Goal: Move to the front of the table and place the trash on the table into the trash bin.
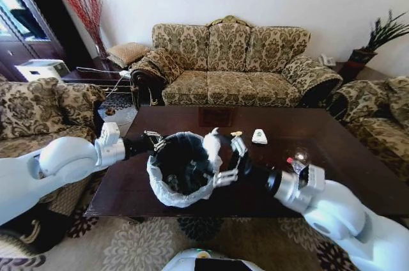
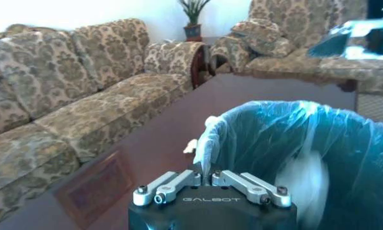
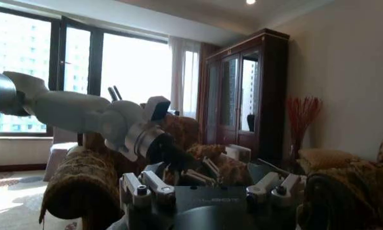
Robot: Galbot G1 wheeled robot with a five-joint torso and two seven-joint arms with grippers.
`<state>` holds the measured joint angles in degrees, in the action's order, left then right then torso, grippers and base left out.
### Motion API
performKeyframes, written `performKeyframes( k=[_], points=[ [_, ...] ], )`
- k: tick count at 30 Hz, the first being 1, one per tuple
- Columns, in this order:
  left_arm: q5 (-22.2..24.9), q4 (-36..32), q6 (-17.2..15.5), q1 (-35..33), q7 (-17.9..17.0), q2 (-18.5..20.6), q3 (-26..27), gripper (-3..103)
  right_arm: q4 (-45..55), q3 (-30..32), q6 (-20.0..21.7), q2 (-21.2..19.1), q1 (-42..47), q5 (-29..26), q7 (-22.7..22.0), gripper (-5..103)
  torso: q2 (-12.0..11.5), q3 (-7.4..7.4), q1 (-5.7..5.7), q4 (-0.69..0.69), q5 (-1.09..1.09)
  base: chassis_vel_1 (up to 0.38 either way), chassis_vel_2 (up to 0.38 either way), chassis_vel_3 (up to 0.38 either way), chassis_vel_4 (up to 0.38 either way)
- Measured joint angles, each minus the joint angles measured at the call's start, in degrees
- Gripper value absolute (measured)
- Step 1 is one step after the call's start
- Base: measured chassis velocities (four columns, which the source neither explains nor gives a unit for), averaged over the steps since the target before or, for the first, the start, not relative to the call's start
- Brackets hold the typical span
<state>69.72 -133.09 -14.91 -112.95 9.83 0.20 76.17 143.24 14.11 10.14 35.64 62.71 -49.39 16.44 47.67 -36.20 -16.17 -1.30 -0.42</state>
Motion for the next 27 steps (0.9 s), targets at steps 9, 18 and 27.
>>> performKeyframes(
  k=[9, 18, 27],
  points=[
    [0.9, -3.8, -1.2, 0.0, -0.8, -0.1, 0.0, 1, 0.0, -0.4, -0.6, 1.5, 0.5, 0.6, 1.2, 54, 0.0, 0.0, 0.0, 0.01, -0.02, 0.0, 0.0, 0.0, 0.0],
    [3.4, -2.1, -6.3, 0.4, -9.0, -6.2, 0.9, 1, 0.0, 2.5, 2.2, 6.7, 3.7, -2.4, -22.9, 86, 0.0, 0.0, 0.0, -0.02, -0.02, 0.0, 0.0, 0.0, 0.0],
    [4.9, -0.3, -9.3, 1.1, -14.5, -15.5, 2.7, 1, -2.4, 8.9, 4.7, 19.9, 21.8, 11.6, -42.0, 100, 0.0, 0.0, 0.0, 0.01, -0.04, 0.0, 0.0, 0.0, 0.0]
  ],
)
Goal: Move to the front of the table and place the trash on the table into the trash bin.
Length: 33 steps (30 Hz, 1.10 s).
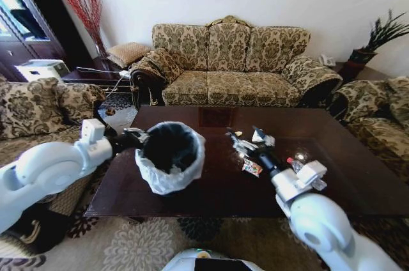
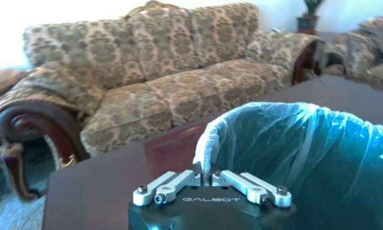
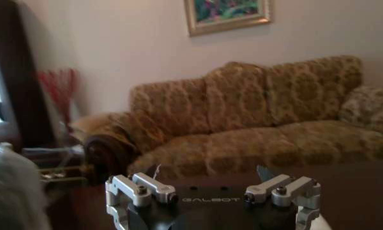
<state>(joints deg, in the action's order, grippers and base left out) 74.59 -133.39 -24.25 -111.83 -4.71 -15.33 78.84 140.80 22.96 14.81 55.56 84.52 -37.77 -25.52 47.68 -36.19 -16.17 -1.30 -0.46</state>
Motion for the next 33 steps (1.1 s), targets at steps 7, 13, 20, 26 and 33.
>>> performKeyframes(
  k=[7, 13, 20, 26, 33],
  points=[
    [-0.4, -1.1, 1.8, -0.7, 0.0, -3.9, -0.6, 1, -13.6, 3.7, -6.9, 5.4, 5.5, 8.9, 4.7, 100, 0.0, 0.0, 0.0, -0.01, 0.01, 0.0, 0.0, 0.0, 0.0],
    [-0.9, -2.4, 2.1, -0.9, 0.3, -4.8, -1.2, 1, -22.8, 3.4, -9.9, 6.3, 3.8, 11.0, 6.6, 100, 0.0, -0.01, -0.01, -0.01, 0.02, 0.0, 0.0, 0.0, 0.0],
    [-1.0, -3.5, 2.1, -1.3, 0.7, -5.1, -1.3, 1, -31.0, 1.0, -11.9, 8.7, 0.0, 12.2, 8.7, 100, 0.0, -0.01, -0.01, -0.01, 0.01, 0.0, 0.0, 0.0, 0.0],
    [-0.9, -4.5, 2.3, -1.7, 1.0, -5.3, -1.4, 1, -36.1, -0.1, -12.5, 9.3, -2.7, 12.5, 10.7, 103, 0.0, -0.01, -0.01, -0.01, 0.01, 0.0, 0.0, 0.0, 0.0],
    [-0.7, -5.2, 2.8, -2.0, 1.3, -5.4, -1.4, 1, -39.1, -1.0, -11.5, 9.9, -4.4, 10.1, 14.0, 78, 0.0, -0.01, -0.01, -0.01, 0.01, 0.0, 0.0, 0.0, 0.0]
  ],
)
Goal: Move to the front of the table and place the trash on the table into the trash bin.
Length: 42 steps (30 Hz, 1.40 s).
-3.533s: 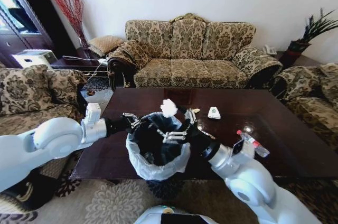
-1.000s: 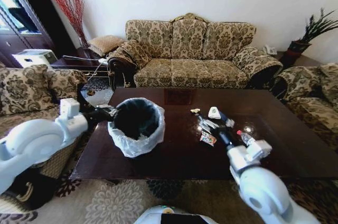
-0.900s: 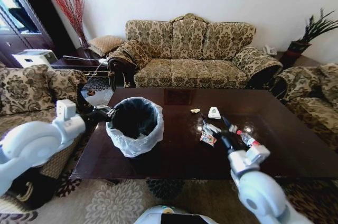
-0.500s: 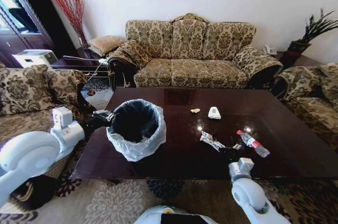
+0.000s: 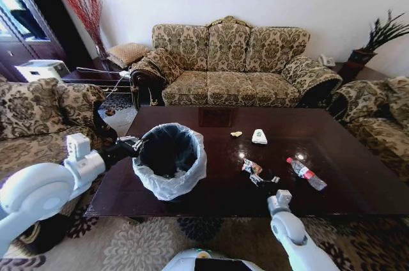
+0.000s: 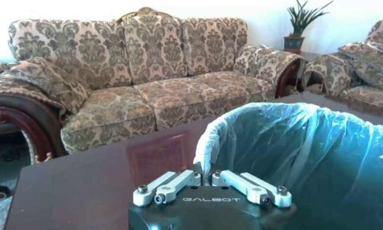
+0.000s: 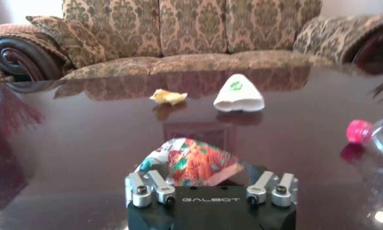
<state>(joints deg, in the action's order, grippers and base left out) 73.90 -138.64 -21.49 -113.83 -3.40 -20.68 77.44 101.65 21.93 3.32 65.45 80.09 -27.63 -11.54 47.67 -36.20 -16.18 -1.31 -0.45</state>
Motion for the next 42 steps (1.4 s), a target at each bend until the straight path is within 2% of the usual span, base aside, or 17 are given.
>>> performKeyframes(
  k=[1, 3, 5, 7, 9, 11, 12, 16, 18, 21, 23, 27, 29, 33, 35, 39, 42],
  points=[
    [0.0, 0.0, 0.0, 0.0, 0.0, 0.0, 0.0, 1, 0.0, 0.0, 0.0, 0.0, 0.0, 0.0, 0.0, 78, 0.0, 0.0, 0.0, 0.0, 0.0, 0.0, 0.0, 0.0, 0.0],
    [0.0, -0.2, 0.1, 0.0, 0.1, -0.1, 0.1, 1, 0.0, 0.0, 0.7, 0.0, 0.0, -1.4, 0.2, 68, 0.0, 0.0, 0.0, 0.0, 0.0, 0.0, 0.0, 0.0, 0.0],
    [0.0, -0.2, 0.1, -0.1, 0.1, -0.2, 0.1, 1, 0.0, 0.0, 0.7, 0.0, 0.0, -1.6, 0.3, 68, 0.0, 0.0, 0.0, 0.0, 0.0, 0.0, 0.0, 0.0, 0.0],
    [0.0, -0.4, 0.1, -0.3, 0.1, -0.3, 0.1, 1, 0.0, 0.1, 0.7, -0.2, 0.1, -2.2, 0.4, 51, 0.0, 0.0, 0.0, 0.0, -0.01, 0.0, 0.0, 0.0, 0.0],
    [0.0, -0.5, 0.1, -0.3, 0.1, -0.3, 0.2, 1, 0.0, 0.1, 0.7, -0.2, 0.1, -2.4, 0.4, 51, 0.0, 0.0, 0.0, 0.0, -0.01, 0.0, 0.0, 0.0, 0.0],
    [0.0, -0.6, 0.2, -0.4, 0.1, -0.3, 0.1, 1, 0.2, 0.1, 0.7, -0.3, 0.2, -2.8, 0.3, 40, 0.0, 0.0, 0.0, 0.0, 0.0, 0.0, 0.0, 0.0, 0.0],
    [0.0, -0.6, 0.2, -0.4, 0.1, -0.3, 0.1, 1, 0.2, 0.1, 0.7, -0.3, 0.2, -2.8, 0.3, 40, 0.0, 0.0, 0.0, 0.0, 0.0, 0.0, 0.0, 0.0, 0.0],
    [0.0, -0.9, 0.2, -0.4, 0.2, -0.3, 0.1, 1, 0.4, 0.0, 0.8, -0.2, 0.3, -3.2, 0.0, 19, 0.0, 0.0, 0.0, 0.01, -0.01, 0.0, 0.0, 0.0, 0.0],
    [0.0, -0.9, 0.3, -0.4, 0.2, -0.3, 0.1, 1, 0.4, -0.1, 0.8, -0.2, 0.4, -3.3, -0.1, 19, 0.0, 0.0, 0.0, 0.01, -0.01, 0.0, 0.0, 0.0, 0.0],
    [0.0, -1.2, 0.3, -0.5, 0.3, -0.5, 0.2, 1, 0.8, -0.1, 0.8, 0.1, 0.5, -3.6, -0.4, 3, 0.0, 0.0, 0.0, 0.01, 0.0, 0.0, 0.0, 0.0, 0.0],
    [0.0, -1.2, 0.3, -0.6, 0.3, -0.5, 0.2, 1, 1.3, 0.0, 0.7, 0.1, 0.7, -3.9, -0.5, 1, 0.0, 0.0, 0.0, 0.0, 0.01, 0.0, 0.0, 0.0, 0.0],
    [0.0, -1.4, 0.3, -0.9, 0.3, -0.6, 0.4, 1, 5.2, 0.3, -2.8, 0.2, 1.9, -6.0, -0.9, 0, 0.0, 0.0, 0.0, 0.0, 0.03, 0.0, 0.0, 0.0, 0.0],
    [0.0, -0.8, 0.8, -2.0, 0.7, -0.2, 0.9, 1, 12.0, 1.4, -5.2, -0.4, 3.5, -7.8, -0.6, 0, 0.0, 0.0, 0.0, 0.0, 0.0, 0.0, 0.0, 0.0, 0.0],
    [0.2, 0.4, 1.1, -2.4, 1.1, 1.1, 1.5, 1, 19.0, 2.4, -6.5, -1.1, 4.0, -8.4, -1.0, 0, 0.0, 0.0, 0.0, 0.0, -0.01, 0.0, 0.0, 0.0, 0.0],
    [0.9, 2.1, 2.4, -1.9, 0.9, 3.6, 1.1, 1, 28.3, 3.3, -7.8, -2.7, 2.6, -8.4, -0.3, 0, 0.0, 0.0, 0.0, 0.0, 0.0, 0.0, 0.0, 0.0, 0.0],
    [1.3, 3.7, 3.2, -1.5, 0.7, 6.4, 0.3, 1, 36.7, 3.5, -8.0, -5.0, 0.2, -10.8, 1.0, 0, 0.0, 0.0, 0.0, 0.0, -0.02, 0.0, 0.0, 0.0, 0.0],
    [2.0, 4.7, 3.2, -1.3, 0.7, 9.2, 0.0, 1, 42.2, 1.6, -4.8, -8.3, 0.2, -16.5, 2.6, 0, 0.0, 0.0, 0.0, 0.0, 0.0, 0.0, 0.0, 0.0, 0.0]
  ],
)
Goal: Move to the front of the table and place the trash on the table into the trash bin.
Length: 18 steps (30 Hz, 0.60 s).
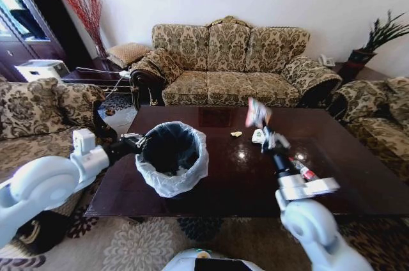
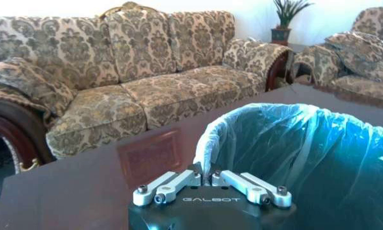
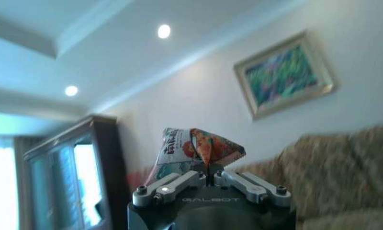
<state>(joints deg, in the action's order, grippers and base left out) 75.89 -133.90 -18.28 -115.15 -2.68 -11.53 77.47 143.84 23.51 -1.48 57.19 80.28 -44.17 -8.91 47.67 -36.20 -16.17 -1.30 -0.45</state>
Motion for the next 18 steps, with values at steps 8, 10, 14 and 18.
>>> performKeyframes(
  k=[8, 10, 14, 18],
  points=[
    [2.0, -1.6, -0.5, 1.2, 0.1, 4.1, -0.6, 1, 0.3, -9.0, 3.9, -2.8, -1.3, -3.2, 8.7, 0, 0.0, 0.0, -0.01, 0.0, 0.01, 0.0, 0.0, 0.0, 0.0],
    [3.3, -3.4, -0.9, 1.8, 0.3, 5.0, -0.2, 1, 0.1, -13.9, 3.8, -2.8, -2.8, -2.0, 12.7, 0, 0.0, 0.0, 0.0, 0.02, 0.02, 0.0, 0.0, 0.0, 0.0],
    [3.8, -4.1, -1.0, 1.9, 0.2, 5.4, -0.1, 1, -0.1, -16.2, 5.5, -3.5, -3.4, 1.3, 18.3, 0, 0.0, 0.0, 0.0, -0.01, -0.01, 0.0, 0.0, 0.0, 0.0],
    [3.8, -4.3, -1.0, 1.6, 0.2, 4.8, -0.5, 1, -0.2, -16.0, 5.5, -4.4, -3.6, 1.8, 19.4, 5, 0.0, 0.0, 0.0, 0.0, -0.01, 0.0, 0.0, 0.0, 0.0]
  ],
)
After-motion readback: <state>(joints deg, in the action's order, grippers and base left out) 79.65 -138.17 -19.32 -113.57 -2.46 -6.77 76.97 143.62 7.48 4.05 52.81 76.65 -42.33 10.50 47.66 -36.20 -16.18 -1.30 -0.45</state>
